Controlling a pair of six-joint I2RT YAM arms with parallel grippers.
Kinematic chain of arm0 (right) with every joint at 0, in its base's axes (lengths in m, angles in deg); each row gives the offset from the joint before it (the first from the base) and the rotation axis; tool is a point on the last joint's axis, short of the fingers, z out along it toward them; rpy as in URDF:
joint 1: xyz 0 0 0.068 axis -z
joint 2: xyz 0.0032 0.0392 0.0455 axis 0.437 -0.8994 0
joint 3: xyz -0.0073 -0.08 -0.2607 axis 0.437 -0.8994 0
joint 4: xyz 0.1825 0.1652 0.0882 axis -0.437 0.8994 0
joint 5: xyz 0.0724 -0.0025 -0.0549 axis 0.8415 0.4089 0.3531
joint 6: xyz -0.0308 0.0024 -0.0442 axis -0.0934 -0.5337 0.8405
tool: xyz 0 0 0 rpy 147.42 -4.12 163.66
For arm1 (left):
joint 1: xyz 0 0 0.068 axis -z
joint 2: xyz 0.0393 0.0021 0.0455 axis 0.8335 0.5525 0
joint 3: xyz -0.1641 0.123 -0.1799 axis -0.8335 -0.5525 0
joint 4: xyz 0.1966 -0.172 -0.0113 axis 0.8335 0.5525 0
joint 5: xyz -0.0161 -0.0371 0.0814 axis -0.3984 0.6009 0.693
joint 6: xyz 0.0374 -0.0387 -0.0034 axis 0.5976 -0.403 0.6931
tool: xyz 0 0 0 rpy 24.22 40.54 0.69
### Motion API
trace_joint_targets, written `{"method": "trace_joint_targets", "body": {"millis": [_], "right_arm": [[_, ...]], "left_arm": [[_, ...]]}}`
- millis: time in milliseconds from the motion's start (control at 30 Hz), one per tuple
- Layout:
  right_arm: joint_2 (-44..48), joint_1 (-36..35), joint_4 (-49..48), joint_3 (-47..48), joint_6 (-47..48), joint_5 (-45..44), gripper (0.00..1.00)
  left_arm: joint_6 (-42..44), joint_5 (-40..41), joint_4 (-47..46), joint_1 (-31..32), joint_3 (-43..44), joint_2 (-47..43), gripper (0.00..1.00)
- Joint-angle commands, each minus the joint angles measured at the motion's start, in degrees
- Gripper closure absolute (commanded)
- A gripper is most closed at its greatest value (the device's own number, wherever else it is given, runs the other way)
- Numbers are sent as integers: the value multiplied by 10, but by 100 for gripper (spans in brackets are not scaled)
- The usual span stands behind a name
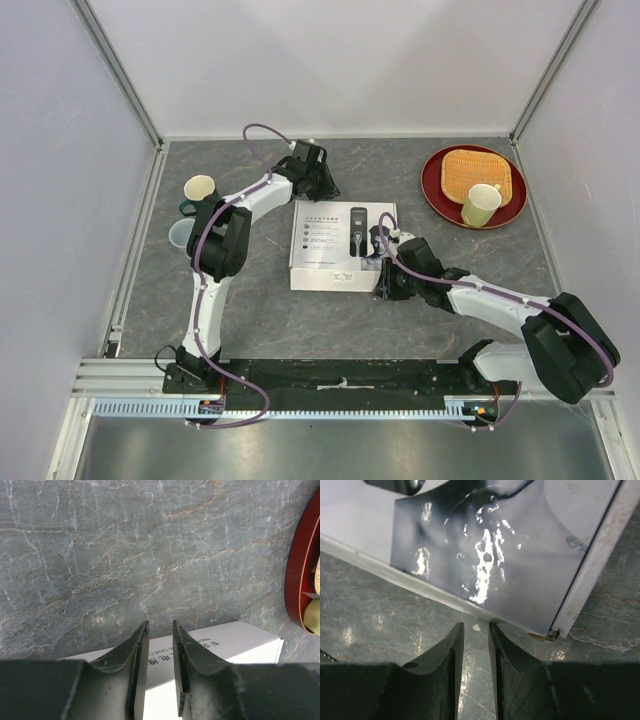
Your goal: Sort the hair-cutting tools
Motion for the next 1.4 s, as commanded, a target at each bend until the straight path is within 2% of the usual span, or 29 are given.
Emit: {"method": "trace_joint_targets", "body": {"millis": [0,100,333,600,833,1000,1067,1133,1233,1367], "right_arm": [[-18,0,-26,17,-23,-66,67],[-28,0,-13,33,-32,-98,67],[-52,0,-4,87,-24,-132,67],[-103,2,1,158,-15,-101,67],[-138,5,7,208,-12,-92,65],[-118,36,40,202,-23,-136,63],[-116,72,49,187,-46,-142,64],[-118,103,45,174,-60,-128,64],[-132,154,14,155,-78,-85,69],[-175,183,-33,167,-82,-27,79]], "left_arm": [[35,-35,92,0,-2,-2,74],[43,-41,91,-4,-45,-27,81],[37,-51,49,-20,-189,-125,85],[9,-102,-22,-45,-356,-232,87],[-25,-115,-70,-45,-485,-328,88],[-60,-79,-109,-42,-576,-423,90],[-74,-66,-160,-40,-626,-460,90],[-78,-37,-169,-40,-648,-502,89],[-64,-2,-155,-40,-635,-522,88],[-45,18,-125,-44,-595,-500,87]]}}
